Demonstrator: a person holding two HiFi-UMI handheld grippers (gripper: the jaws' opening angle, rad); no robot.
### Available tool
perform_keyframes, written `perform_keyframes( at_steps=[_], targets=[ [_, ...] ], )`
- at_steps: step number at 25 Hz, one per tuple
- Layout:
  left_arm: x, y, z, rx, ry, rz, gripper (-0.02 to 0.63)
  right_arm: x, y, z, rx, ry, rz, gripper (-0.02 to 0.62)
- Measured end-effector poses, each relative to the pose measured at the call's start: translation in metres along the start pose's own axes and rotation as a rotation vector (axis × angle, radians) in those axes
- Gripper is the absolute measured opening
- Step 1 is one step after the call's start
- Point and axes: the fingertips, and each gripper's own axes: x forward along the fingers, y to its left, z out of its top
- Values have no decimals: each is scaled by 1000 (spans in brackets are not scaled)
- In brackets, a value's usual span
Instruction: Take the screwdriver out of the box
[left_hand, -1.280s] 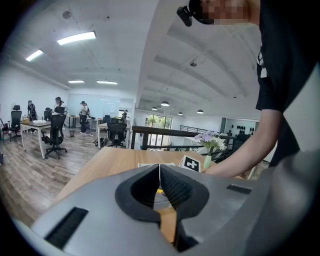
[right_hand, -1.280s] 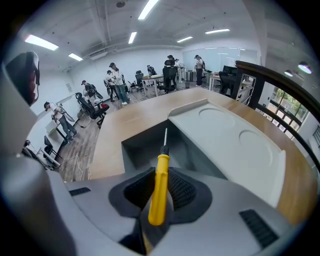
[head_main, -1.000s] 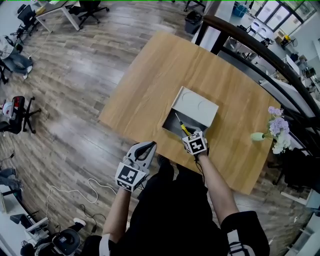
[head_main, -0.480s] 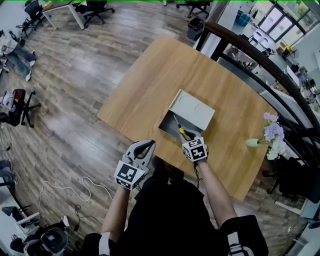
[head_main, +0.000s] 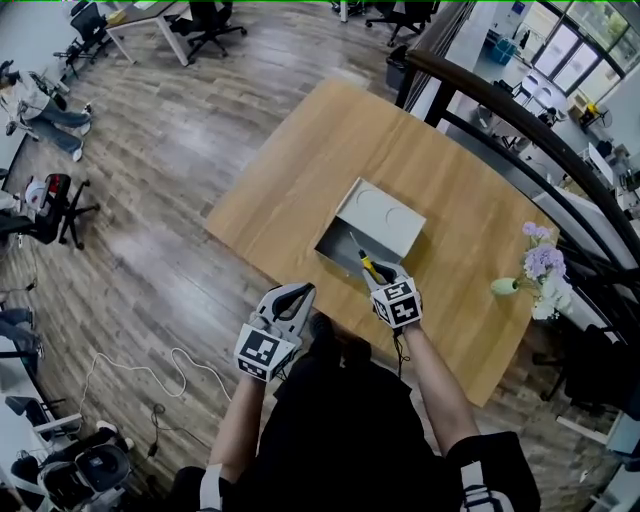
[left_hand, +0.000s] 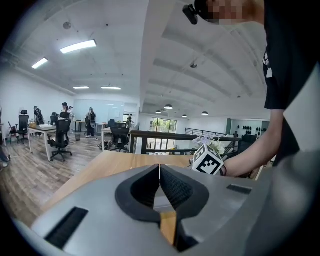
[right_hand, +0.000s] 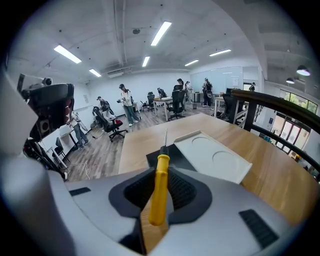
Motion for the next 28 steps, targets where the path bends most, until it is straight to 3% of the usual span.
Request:
perform_keyframes(
  at_steps=[6, 17, 24, 28],
  targets=[
    [-9, -24, 1, 3, 1, 39, 25, -36, 6, 6, -49, -113, 46, 92],
    [-15, -67, -8, -2, 10, 89, 25, -85, 20, -5, -152, -182, 110, 92],
    [-25, -93, -21, -1, 16, 119, 25, -119, 38, -12, -130, -307, 190, 92],
    [-29, -103, -24, -2, 24, 129, 25, -130, 46, -18, -146, -327, 222, 92]
  ],
)
